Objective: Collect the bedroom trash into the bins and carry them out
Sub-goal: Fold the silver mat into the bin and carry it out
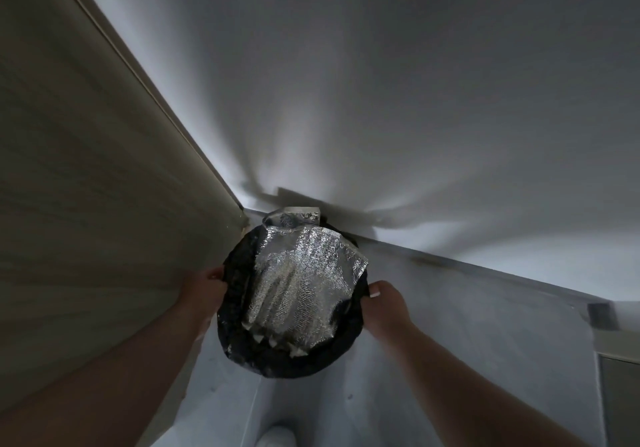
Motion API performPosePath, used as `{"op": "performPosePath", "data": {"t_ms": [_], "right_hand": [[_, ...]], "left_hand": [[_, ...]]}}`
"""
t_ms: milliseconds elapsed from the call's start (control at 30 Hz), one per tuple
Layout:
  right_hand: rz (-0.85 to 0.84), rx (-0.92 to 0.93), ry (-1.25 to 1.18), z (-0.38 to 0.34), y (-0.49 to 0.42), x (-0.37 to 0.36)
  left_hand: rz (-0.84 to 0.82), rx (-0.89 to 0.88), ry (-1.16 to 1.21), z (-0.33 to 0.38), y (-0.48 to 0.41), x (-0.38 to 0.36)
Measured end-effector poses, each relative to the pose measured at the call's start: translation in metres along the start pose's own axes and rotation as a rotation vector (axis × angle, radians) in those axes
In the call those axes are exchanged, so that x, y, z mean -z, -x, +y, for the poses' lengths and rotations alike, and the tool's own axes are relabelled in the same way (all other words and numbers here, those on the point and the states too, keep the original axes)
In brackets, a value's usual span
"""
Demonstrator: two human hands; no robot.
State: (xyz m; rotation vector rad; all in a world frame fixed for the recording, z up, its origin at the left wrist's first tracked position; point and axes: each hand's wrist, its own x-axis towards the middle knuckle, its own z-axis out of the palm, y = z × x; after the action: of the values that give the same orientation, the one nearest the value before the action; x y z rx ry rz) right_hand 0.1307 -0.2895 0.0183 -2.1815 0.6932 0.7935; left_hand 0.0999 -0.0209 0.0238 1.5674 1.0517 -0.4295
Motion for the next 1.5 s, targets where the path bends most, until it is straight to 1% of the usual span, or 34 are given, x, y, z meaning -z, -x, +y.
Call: {"op": "performPosePath", "data": {"t_ms": [133,233,300,400,567,700,833,933,1000,1067,1133,1233,1300,1367,1500], "right_hand": [[-0.008,-0.006,0.005,0.006,-0.010,-0.008],[-0.067,-0.041,-0.003,0.020,-0.016,-0.018],[-0.083,-0.056,-0.015,0.025,-0.019,-0.023],[-0.096,-0.054,0.019,0.012,-0.010,-0.018],[-0.123,-0.067,0.051,0.013,-0.009,-0.021],[-0.102,-0.012,0.110,-0.005,0.008,-0.007],[-0.074,0.102,0.099,-0.038,0.035,0.017],[-0.087,0.208,0.084,-0.072,0.065,0.048],[-0.103,0.244,0.098,-0.092,0.090,0.069],[-0.094,0.264,0.059,-0.112,0.117,0.089],[-0.060,0.281,0.018,-0.130,0.148,0.112],[-0.109,0.342,0.002,-0.159,0.202,0.153],[-0.121,0.395,-0.081,-0.180,0.241,0.186],[-0.113,0.446,-0.147,-0.194,0.278,0.220],[-0.129,0.524,-0.236,-0.221,0.356,0.287]], "left_hand": [[-0.011,0.039,0.000,-0.008,-0.004,-0.002],[0.021,0.054,-0.017,-0.018,-0.006,0.001],[0.032,0.047,-0.024,-0.017,-0.007,0.002],[0.067,0.012,-0.040,-0.011,-0.009,-0.001],[0.084,-0.029,-0.148,-0.014,-0.008,0.001],[0.087,-0.086,-0.213,-0.003,0.008,0.003],[0.091,-0.223,-0.319,0.037,0.036,0.008],[0.107,-0.321,-0.235,0.075,0.070,0.008],[0.094,-0.369,-0.174,0.100,0.100,0.011],[0.064,-0.420,-0.114,0.124,0.131,0.017],[0.066,-0.408,-0.045,0.147,0.167,0.027],[0.052,-0.410,0.090,0.182,0.231,0.042],[0.033,-0.456,0.151,0.211,0.278,0.055],[0.016,-0.499,0.191,0.234,0.324,0.069],[0.063,-0.548,0.223,0.267,0.407,0.097]]}}
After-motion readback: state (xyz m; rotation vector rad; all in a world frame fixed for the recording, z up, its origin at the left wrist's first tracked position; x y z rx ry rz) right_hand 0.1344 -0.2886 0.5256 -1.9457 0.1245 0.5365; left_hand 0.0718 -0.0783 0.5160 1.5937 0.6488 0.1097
